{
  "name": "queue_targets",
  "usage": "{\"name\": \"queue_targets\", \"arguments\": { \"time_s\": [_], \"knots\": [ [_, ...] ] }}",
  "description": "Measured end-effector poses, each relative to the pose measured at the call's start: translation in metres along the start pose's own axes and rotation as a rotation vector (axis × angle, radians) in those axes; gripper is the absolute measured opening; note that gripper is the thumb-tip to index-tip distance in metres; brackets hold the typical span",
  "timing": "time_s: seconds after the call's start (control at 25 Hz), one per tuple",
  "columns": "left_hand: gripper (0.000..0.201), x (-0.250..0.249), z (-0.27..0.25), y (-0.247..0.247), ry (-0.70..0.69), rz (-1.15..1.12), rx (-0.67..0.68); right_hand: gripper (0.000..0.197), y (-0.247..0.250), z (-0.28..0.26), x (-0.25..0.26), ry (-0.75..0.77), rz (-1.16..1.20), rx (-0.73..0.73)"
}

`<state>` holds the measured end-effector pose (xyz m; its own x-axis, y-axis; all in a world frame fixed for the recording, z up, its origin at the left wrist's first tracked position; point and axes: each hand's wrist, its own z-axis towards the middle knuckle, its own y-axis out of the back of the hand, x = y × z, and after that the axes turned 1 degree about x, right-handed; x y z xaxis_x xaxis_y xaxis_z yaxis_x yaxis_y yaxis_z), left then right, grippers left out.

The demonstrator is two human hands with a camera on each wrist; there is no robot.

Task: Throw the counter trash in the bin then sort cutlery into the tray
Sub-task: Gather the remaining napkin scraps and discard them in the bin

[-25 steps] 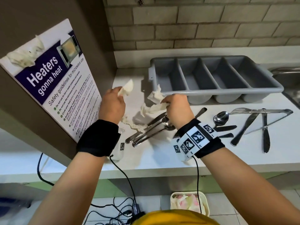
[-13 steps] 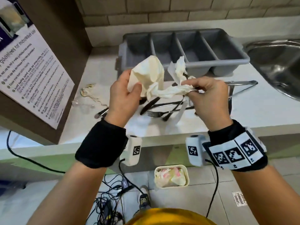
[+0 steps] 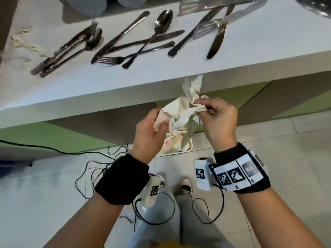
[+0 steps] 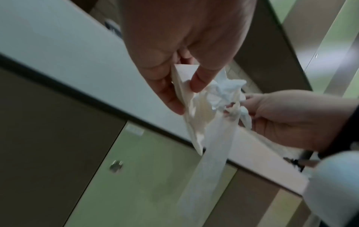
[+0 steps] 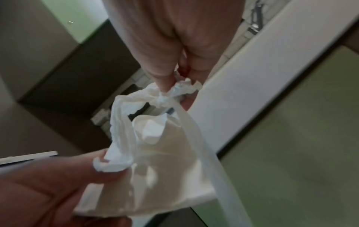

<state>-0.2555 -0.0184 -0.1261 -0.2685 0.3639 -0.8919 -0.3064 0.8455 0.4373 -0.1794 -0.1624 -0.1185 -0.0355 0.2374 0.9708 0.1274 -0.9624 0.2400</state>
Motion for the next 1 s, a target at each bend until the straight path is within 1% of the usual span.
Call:
{"name": "queue_targets", "arguments": {
  "time_s": [0.08,0.16,0.2,0.28,0.4,0.52,0.6,0.72,0.84,0.96,1.0],
  "knots": [
    [0.030,0.030,0.002,-0.024,0.086,0.033,0.049,0.042,-0.010,0.000,-0.041,-0.114,0.044,-0.049],
    [0.023,0.063,0.015,-0.046,0.196,0.010,0.075,0.037,-0.025,0.003,-0.087,-0.256,0.094,-0.088],
    [0.021,0.081,0.024,-0.058,0.242,0.005,0.082,0.035,-0.034,0.005,-0.112,-0.306,0.091,-0.098],
    [0.025,0.119,0.038,-0.079,0.321,0.022,0.099,0.032,-0.054,0.010,-0.160,-0.352,0.055,-0.106],
    [0.031,0.183,0.064,-0.111,0.338,0.173,0.198,0.032,-0.085,0.014,-0.244,-0.447,0.028,-0.129],
    [0.037,0.247,0.089,-0.132,0.336,0.323,0.309,0.033,-0.118,0.014,-0.326,-0.579,0.006,-0.145],
    [0.039,0.279,0.101,-0.141,0.323,0.341,0.342,0.029,-0.135,0.015,-0.366,-0.628,0.007,-0.159],
    [0.041,0.325,0.117,-0.157,0.340,0.308,0.344,0.022,-0.154,0.022,-0.413,-0.708,0.074,-0.170],
    [0.043,0.364,0.129,-0.172,0.343,0.352,0.384,0.021,-0.166,0.028,-0.445,-0.707,0.066,-0.173],
    [0.043,0.393,0.137,-0.183,0.312,0.467,0.400,0.022,-0.179,0.033,-0.470,-0.615,0.003,-0.134],
    [0.044,0.403,0.141,-0.187,0.311,0.494,0.401,0.025,-0.183,0.035,-0.478,-0.590,-0.028,-0.096]
  ]
}}
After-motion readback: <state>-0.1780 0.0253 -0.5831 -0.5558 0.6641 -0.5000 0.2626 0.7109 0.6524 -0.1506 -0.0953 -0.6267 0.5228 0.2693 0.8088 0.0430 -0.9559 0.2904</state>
